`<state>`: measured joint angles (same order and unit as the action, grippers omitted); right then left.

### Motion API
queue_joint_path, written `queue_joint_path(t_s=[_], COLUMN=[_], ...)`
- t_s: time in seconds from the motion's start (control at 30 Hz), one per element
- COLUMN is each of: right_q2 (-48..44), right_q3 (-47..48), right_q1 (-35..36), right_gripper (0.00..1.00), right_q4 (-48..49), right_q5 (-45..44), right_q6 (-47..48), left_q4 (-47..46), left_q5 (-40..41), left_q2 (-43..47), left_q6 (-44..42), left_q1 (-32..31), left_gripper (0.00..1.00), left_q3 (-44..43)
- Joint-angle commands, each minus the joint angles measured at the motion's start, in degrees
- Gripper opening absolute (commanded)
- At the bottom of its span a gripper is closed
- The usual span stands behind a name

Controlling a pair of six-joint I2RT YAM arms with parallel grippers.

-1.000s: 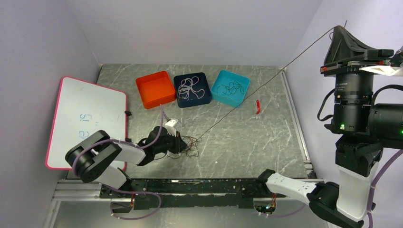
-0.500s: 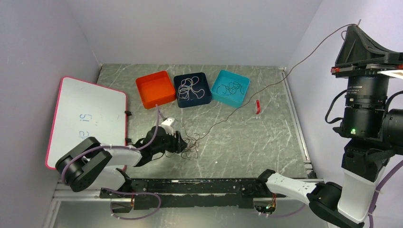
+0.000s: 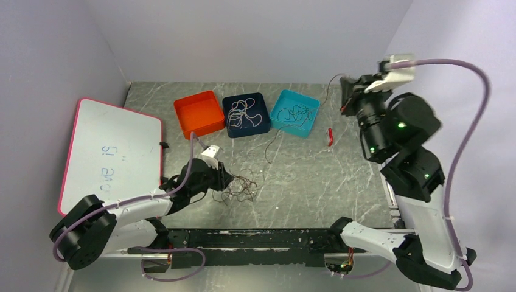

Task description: Untangle the cables

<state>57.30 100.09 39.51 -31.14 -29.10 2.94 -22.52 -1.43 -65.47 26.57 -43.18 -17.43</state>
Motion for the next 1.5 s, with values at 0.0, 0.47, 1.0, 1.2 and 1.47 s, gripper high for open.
queue_joint_path(t_s=[0.0, 0.47, 1.0, 1.2, 1.47], right_q2=[-3.3, -0.6, 2.4, 1.7, -4.0], right_q3=[-7.0, -32.9, -58.3, -56.8, -51.0], right_q1=[0.2, 0.0, -19.7, -23.6, -23.5], right_gripper=[0.00, 0.00, 0.14, 0.41, 0.53], right_q4=[-10.0, -21.6, 0.8, -0.4, 0.3], right_q5=[-4.4, -11.3, 0.7, 0.1, 7.9], right_q6=[-12.0, -34.2, -39.6, -39.0, -31.9], left_q4=[2.4, 3.7, 3.1, 3.7, 2.8], left_q5=[1.6, -0.8, -4.3, -3.9, -4.2], left_q2=[0.9, -2.2, -6.0, -5.4, -5.5], left_q6=[-0.6, -2.1, -2.9, -3.2, -2.9], left_q1=[0.0, 0.0, 0.0, 0.0, 0.0], left_gripper=[0.22, 0.28, 0.47, 0.47, 0.47], left_q3=[-1.5, -6.5, -8.7, -8.5, -7.9])
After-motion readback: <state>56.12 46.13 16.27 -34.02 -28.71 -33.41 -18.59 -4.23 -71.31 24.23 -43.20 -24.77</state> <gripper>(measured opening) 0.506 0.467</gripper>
